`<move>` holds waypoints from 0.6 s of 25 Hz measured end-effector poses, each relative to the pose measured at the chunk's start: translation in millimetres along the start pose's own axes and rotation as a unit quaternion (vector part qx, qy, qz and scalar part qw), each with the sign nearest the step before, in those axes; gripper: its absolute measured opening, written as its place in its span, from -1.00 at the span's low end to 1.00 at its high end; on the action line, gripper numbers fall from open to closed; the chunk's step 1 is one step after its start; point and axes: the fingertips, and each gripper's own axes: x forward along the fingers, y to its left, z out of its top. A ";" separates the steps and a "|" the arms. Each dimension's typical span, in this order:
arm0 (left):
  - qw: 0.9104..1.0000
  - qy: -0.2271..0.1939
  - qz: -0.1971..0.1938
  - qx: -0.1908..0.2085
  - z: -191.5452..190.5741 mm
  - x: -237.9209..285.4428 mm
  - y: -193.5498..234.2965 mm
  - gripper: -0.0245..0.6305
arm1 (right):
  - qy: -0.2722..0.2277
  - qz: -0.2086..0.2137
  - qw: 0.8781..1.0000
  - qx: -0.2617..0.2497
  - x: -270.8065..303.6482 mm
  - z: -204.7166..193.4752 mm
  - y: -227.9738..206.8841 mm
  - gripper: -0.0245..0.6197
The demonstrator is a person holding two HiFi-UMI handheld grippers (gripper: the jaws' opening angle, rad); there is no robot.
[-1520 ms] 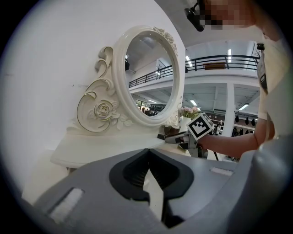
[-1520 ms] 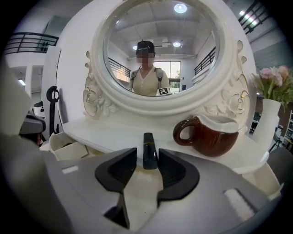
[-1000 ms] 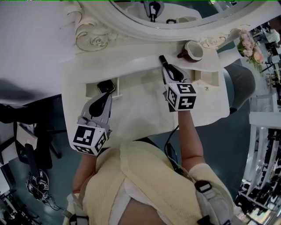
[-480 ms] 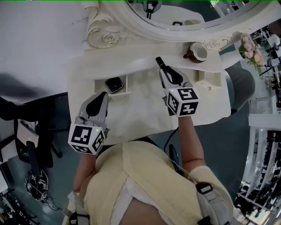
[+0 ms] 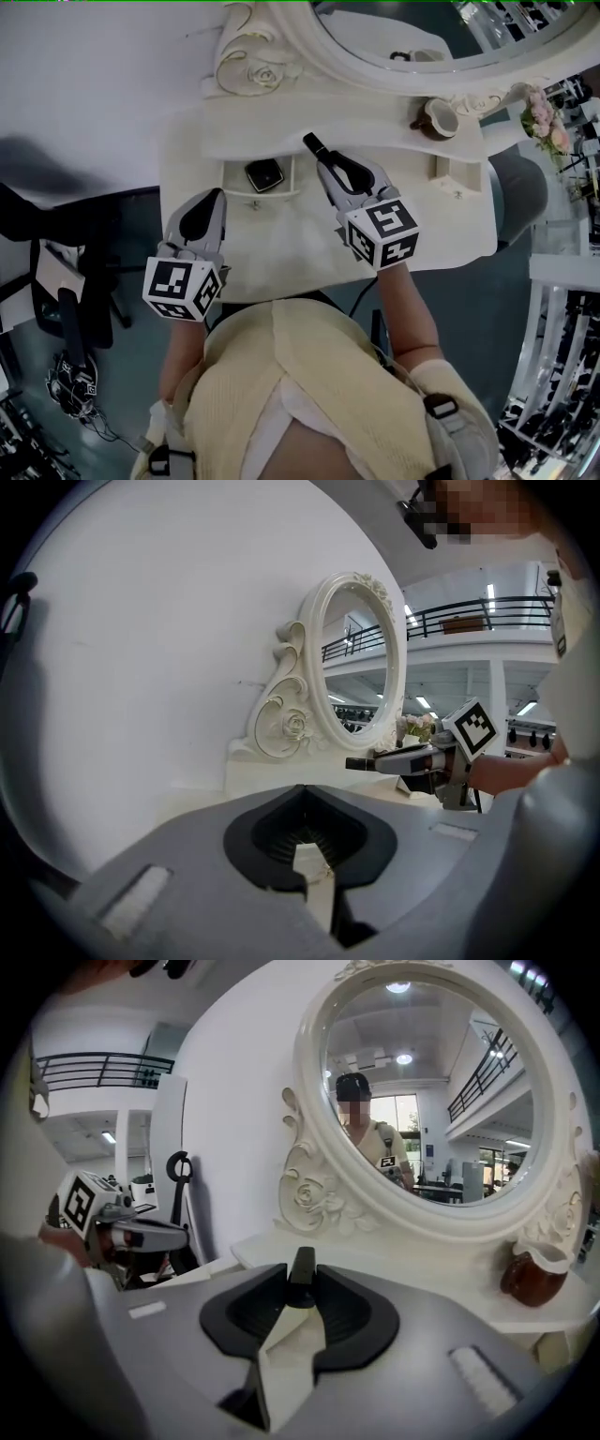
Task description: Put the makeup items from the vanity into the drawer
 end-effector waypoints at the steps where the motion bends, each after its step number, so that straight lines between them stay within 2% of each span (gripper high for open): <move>1: 1.000 0.000 0.003 -0.002 -0.9 -2.0 3.2 -0.92 | 0.003 0.014 1.000 -0.005 2.2 0.1 9.1 -0.61; 9: 1.000 0.004 0.023 -0.010 -10.7 -16.8 17.7 -0.92 | 0.058 0.126 0.989 -0.051 23.6 -13.9 75.9 -0.61; 15: 0.999 0.005 0.038 -0.013 -14.7 -29.2 22.7 -0.92 | 0.118 0.174 0.976 -0.059 53.4 -25.2 100.2 -0.61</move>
